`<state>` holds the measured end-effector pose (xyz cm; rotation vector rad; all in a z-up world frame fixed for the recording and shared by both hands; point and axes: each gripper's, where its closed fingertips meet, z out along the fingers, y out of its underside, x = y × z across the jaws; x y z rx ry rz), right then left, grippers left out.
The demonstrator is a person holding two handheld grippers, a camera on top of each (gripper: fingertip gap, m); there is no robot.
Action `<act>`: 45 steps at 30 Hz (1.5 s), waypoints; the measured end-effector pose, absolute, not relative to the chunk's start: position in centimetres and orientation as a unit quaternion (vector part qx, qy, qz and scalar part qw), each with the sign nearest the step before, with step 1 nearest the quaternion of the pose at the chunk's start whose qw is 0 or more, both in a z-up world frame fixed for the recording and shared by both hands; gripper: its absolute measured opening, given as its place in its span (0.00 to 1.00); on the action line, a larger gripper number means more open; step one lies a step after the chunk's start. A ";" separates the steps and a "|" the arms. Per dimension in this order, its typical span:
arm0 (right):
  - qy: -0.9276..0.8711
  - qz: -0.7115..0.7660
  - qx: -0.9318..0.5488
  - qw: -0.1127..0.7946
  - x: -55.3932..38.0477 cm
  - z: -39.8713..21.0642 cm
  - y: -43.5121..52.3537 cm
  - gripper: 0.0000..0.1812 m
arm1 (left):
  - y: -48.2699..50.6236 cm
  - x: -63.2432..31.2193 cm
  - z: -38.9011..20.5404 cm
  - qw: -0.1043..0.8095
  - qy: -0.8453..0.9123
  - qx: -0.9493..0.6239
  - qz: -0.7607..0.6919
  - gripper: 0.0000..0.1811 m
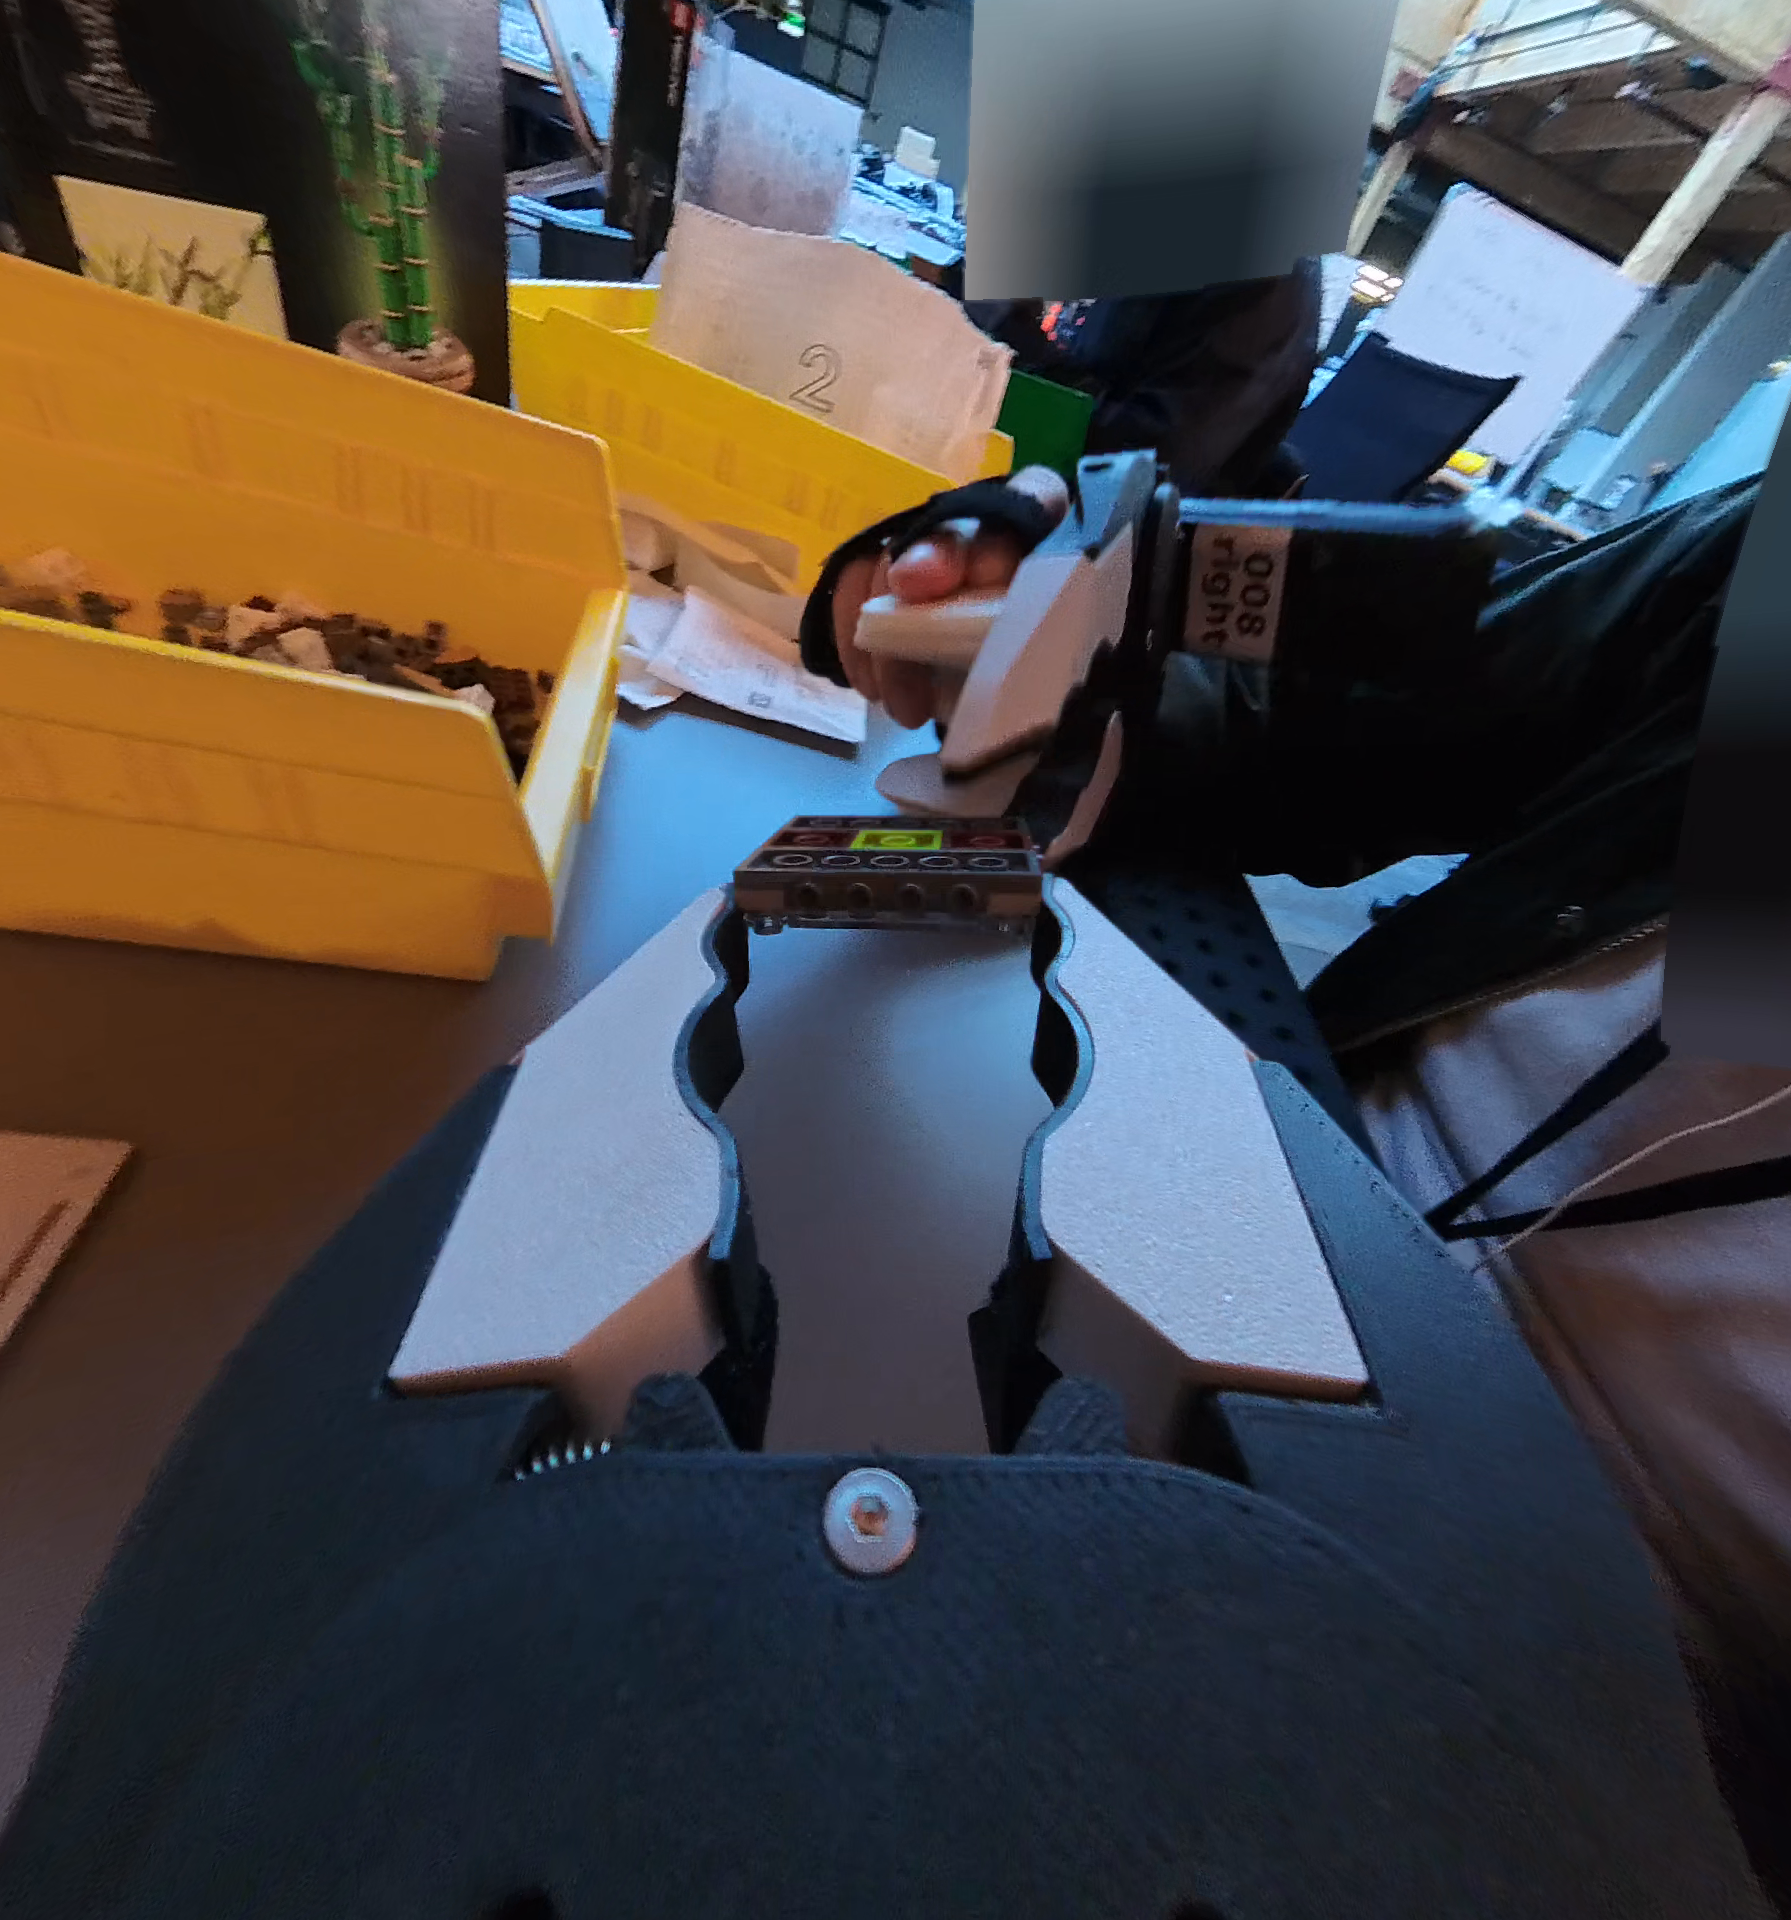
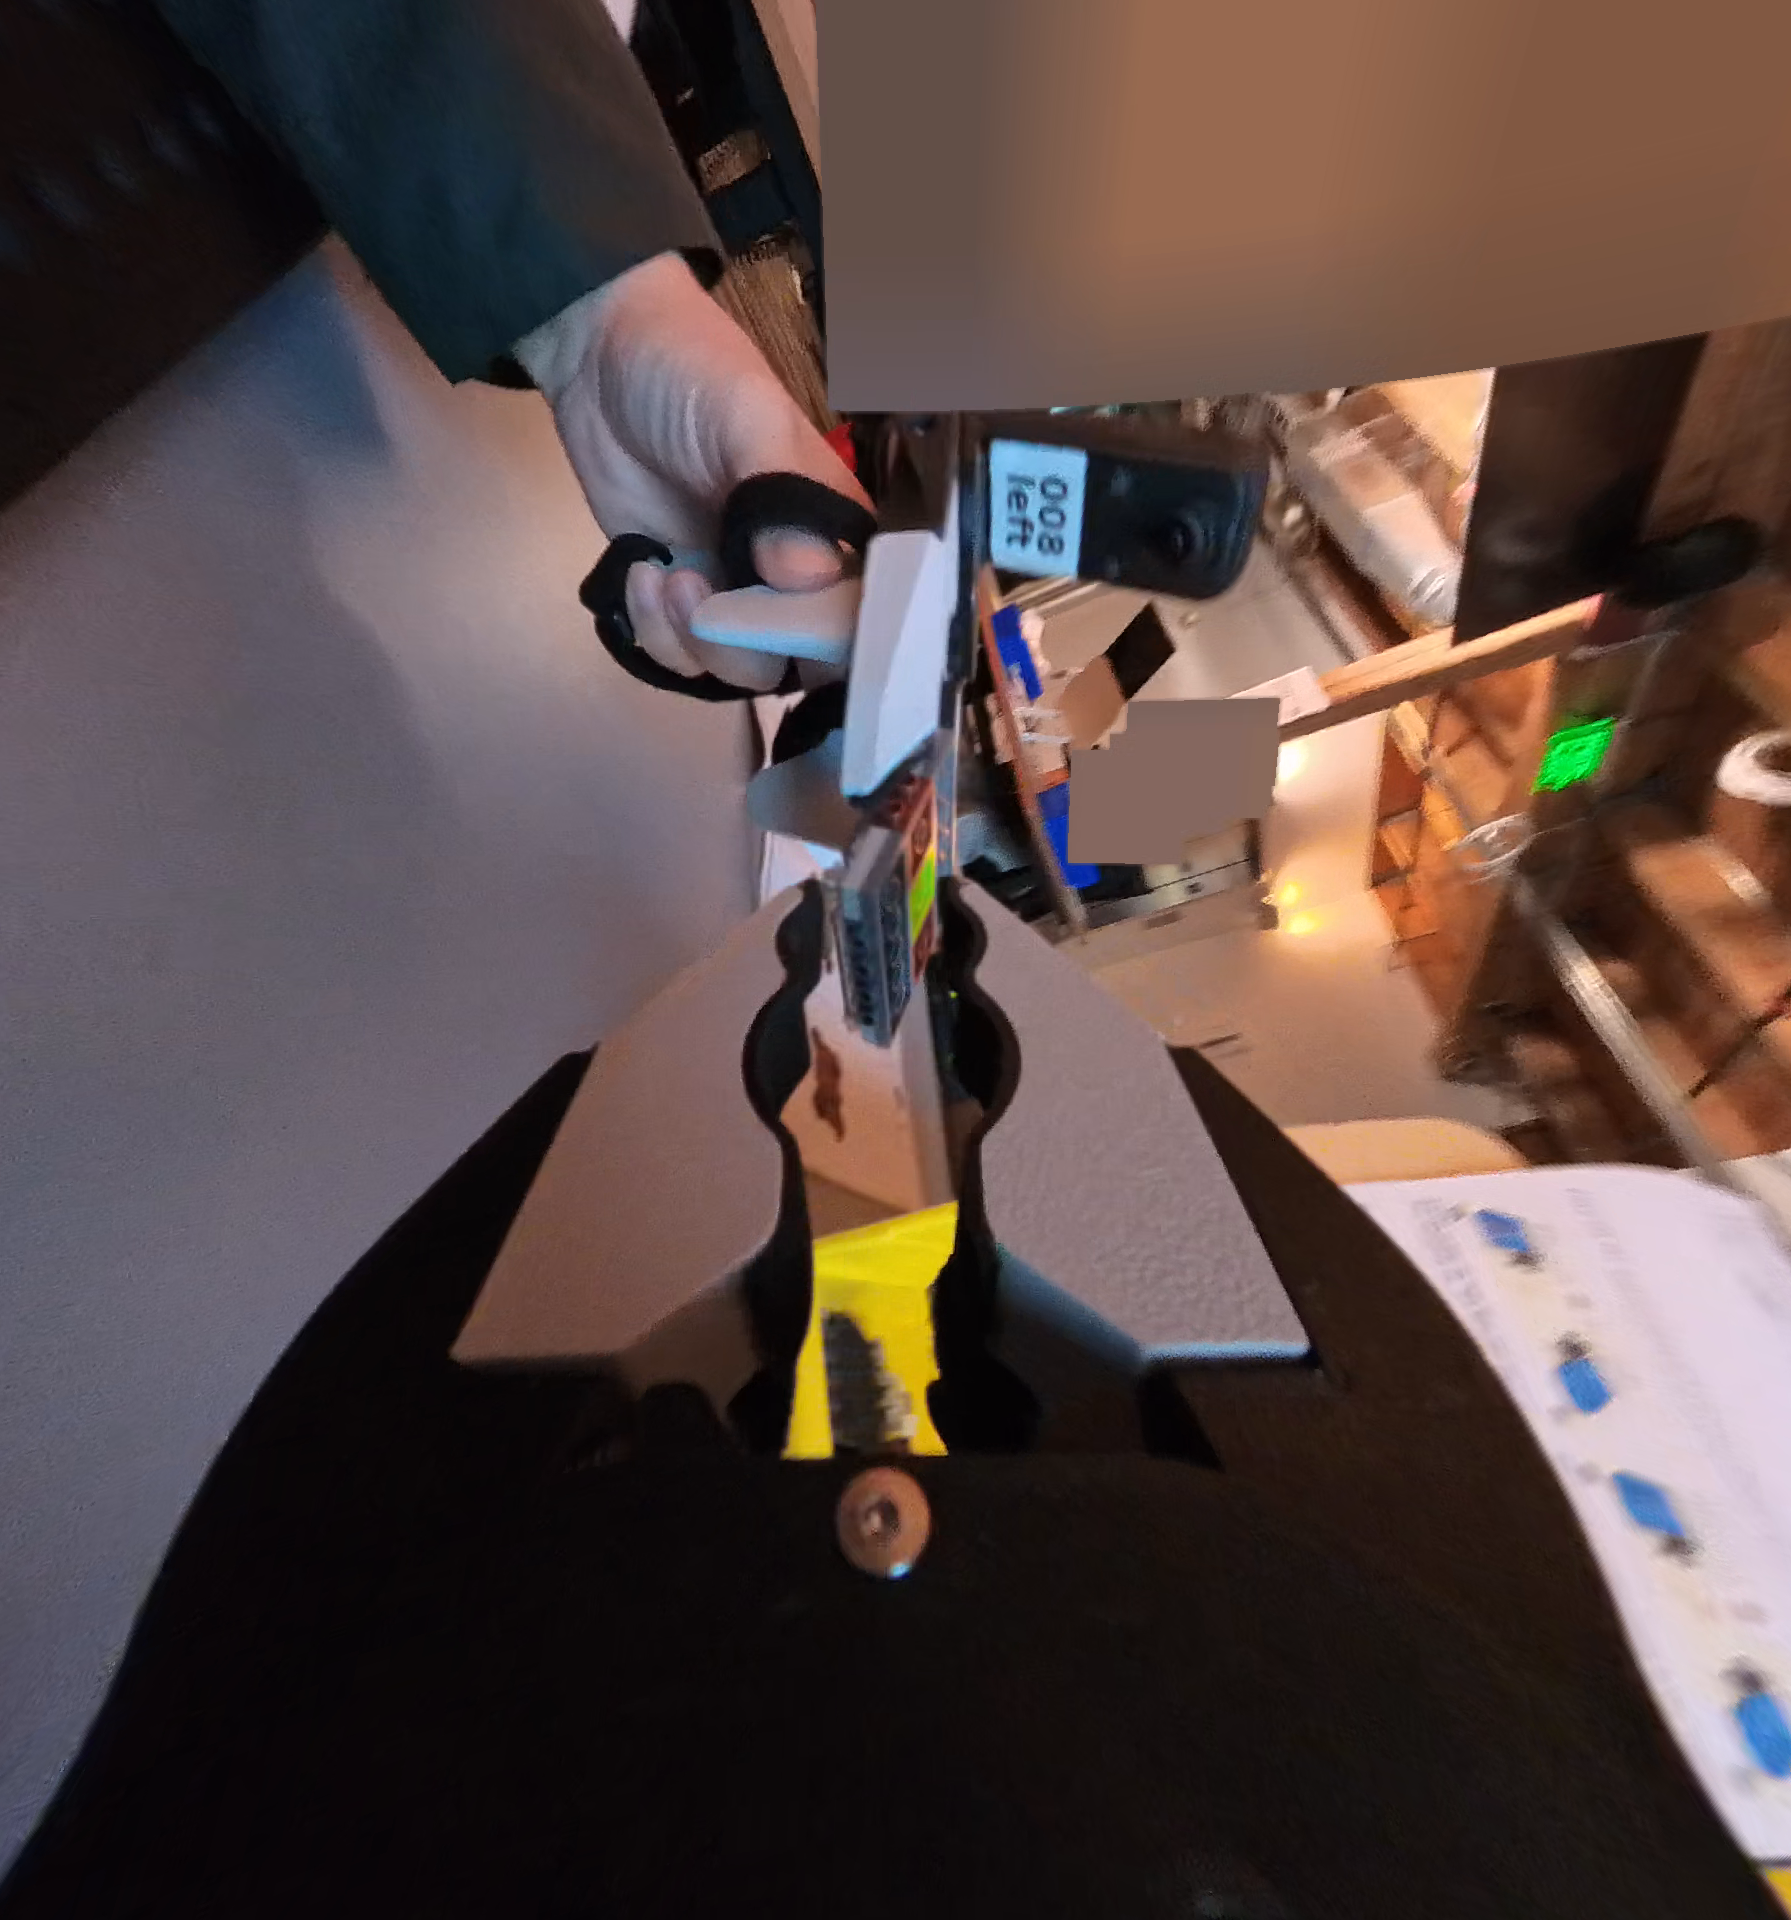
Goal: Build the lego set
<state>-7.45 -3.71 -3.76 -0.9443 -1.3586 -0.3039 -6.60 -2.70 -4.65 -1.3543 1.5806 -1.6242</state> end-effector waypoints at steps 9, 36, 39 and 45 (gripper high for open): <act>-0.475 0.245 -0.659 0.530 -6.4 -7.6 -2.7 0.34 | -1.7 -6.8 -9.0 0.265 0.660 -0.519 -0.474 0.30; -0.483 0.213 -0.781 0.334 -5.9 -15.3 -2.9 0.28 | -3.0 -5.9 -16.0 0.242 0.758 -0.519 -0.314 0.33; -0.484 0.224 -0.778 0.333 -6.1 -15.3 -3.0 0.27 | -3.2 -5.9 -15.8 0.241 0.758 -0.515 -0.320 0.31; -0.482 0.226 -0.781 0.325 -6.1 -15.4 -3.0 0.26 | -3.4 -5.9 -15.9 0.237 0.763 -0.512 -0.315 0.29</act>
